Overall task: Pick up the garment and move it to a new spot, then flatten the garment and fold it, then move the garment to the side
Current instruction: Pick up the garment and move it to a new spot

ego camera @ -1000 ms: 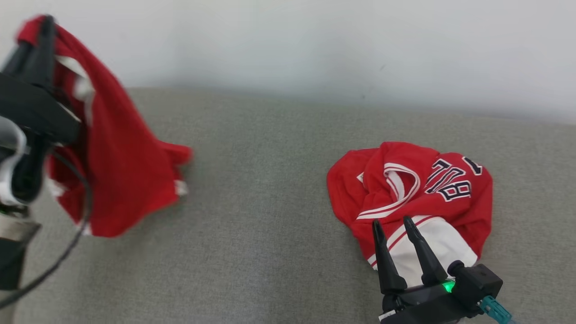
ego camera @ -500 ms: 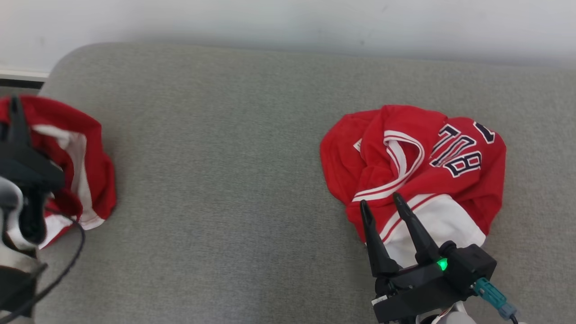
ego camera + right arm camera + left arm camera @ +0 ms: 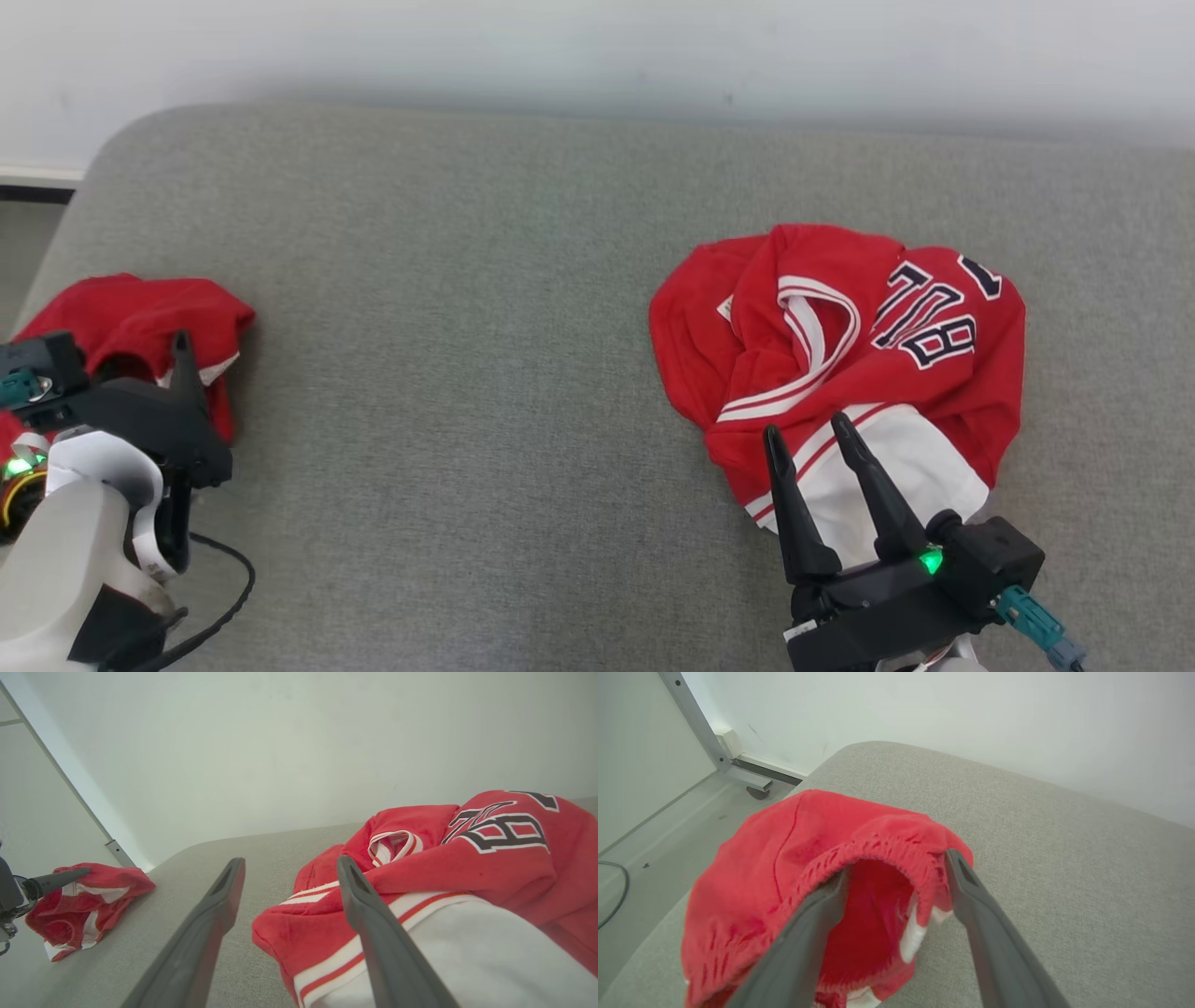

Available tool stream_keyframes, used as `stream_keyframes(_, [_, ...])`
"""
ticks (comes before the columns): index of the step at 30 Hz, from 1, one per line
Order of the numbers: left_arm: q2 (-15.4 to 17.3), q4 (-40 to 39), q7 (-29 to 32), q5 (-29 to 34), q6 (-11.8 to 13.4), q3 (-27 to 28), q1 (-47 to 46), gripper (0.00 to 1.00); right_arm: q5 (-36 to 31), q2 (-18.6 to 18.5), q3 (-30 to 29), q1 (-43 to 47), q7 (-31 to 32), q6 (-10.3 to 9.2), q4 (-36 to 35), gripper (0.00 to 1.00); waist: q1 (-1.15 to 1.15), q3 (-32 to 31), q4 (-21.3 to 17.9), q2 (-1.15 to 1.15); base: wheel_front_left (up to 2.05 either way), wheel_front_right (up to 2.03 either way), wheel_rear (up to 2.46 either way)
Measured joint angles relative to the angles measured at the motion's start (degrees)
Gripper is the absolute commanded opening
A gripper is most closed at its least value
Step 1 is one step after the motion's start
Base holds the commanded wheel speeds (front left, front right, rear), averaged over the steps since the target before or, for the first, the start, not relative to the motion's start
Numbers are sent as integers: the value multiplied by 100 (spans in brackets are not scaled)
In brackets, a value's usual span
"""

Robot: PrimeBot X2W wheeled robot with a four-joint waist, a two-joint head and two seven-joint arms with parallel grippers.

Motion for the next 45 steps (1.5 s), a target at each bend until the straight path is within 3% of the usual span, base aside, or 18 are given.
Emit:
stream_keyframes(5, [-8,-242,35,197,211,-176,43,100,91,2,-200,121,-104,0,127,100,-1,-275,125,0,0,0,0])
stream_keyframes(13, [-92,-1529,42,619,647,-622,789,100,94,-1,-855,381,-237,0,303,100,-2,-808,488,0,0,0,0])
stream_keyframes(18, [-34,-2691,-347,979,918,-844,1347,100,89,3,-1070,382,-276,0,304,100,-2,-1042,637,0,0,0,0])
stream_keyframes(23, [-85,-3615,-1010,1060,1107,-861,2169,100,29,0,-1227,377,-310,0,305,100,-2,-1164,486,-1,0,0,0])
stream_keyframes(28, [-210,-4035,-1335,1159,1079,-865,2726,100,-76,5,-1335,352,-326,0,301,100,-2,-1215,207,-1,0,0,0])
stream_keyframes(37, [-757,-4595,-1402,1627,970,-327,3773,100,-293,-2,-1396,367,-353,0,389,100,-1,-1149,-740,0,0,0,0])
stream_keyframes(45, [-1112,-4395,-1402,1941,461,186,4337,100,-581,-1,-1325,565,-377,0,538,100,-1,-1101,-1350,-1,0,0,0])
